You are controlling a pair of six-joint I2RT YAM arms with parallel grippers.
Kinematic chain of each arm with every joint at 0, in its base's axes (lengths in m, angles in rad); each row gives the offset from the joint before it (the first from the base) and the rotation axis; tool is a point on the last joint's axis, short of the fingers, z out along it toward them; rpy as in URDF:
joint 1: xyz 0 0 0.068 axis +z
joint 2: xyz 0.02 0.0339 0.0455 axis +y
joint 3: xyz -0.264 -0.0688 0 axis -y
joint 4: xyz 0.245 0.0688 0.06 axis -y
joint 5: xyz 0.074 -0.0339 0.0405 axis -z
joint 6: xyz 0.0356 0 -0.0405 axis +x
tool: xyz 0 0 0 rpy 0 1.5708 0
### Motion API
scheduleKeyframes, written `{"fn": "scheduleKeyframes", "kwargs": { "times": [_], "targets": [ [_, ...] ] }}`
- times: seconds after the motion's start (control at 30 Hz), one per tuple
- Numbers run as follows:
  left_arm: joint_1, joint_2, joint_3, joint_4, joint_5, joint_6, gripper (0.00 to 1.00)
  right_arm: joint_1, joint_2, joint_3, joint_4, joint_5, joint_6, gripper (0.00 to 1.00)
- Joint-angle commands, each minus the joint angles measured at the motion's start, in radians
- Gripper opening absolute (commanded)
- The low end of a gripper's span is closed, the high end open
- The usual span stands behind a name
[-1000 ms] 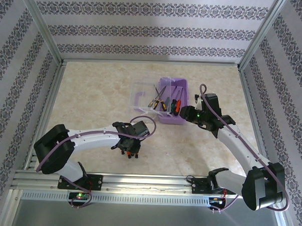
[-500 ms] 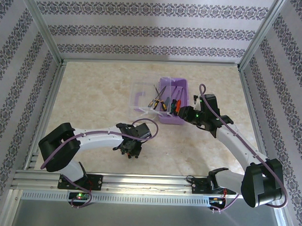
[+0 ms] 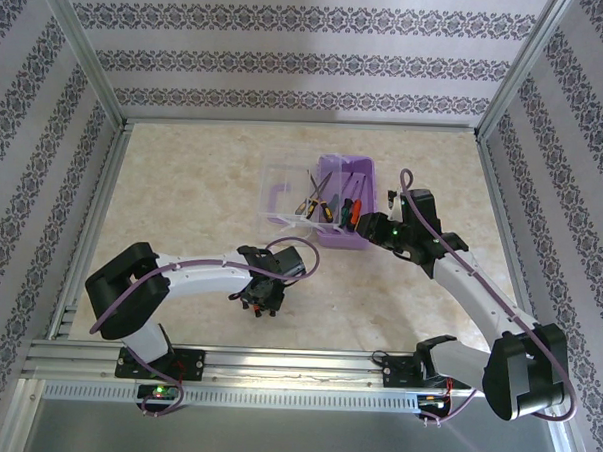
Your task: Pack the tool kit
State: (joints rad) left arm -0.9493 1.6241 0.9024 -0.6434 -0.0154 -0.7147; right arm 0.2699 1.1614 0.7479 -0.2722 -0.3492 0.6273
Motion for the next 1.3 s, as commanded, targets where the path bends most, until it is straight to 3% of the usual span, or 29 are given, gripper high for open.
{"fn": "scheduleKeyframes", "kwargs": {
  "times": [0.0,0.4,0.73,1.03,1.27],
  "targets": [
    [-0.013,-0.011,0.014,-0.021,-0.046,-0.002,0.14,-0.010,-0.020,-0.002,-0.002,-0.007,0.009,0.36],
    [-0.011,-0.099,0.080,-0.099,-0.115,-0.007,0.10,-0.009,-0.055,-0.001,-0.009,-0.013,0.023,0.36],
    [-0.013,-0.255,0.096,-0.072,0.013,0.080,0.10,-0.006,-0.068,0.001,0.016,-0.037,0.050,0.37],
    [-0.032,-0.284,0.073,-0.057,0.094,0.091,0.10,-0.002,-0.063,0.016,0.018,-0.049,0.059,0.37],
    [-0.090,-0.291,0.107,0.023,0.151,0.138,0.10,0.060,-0.052,0.028,0.043,-0.056,0.088,0.37]
  ]
}}
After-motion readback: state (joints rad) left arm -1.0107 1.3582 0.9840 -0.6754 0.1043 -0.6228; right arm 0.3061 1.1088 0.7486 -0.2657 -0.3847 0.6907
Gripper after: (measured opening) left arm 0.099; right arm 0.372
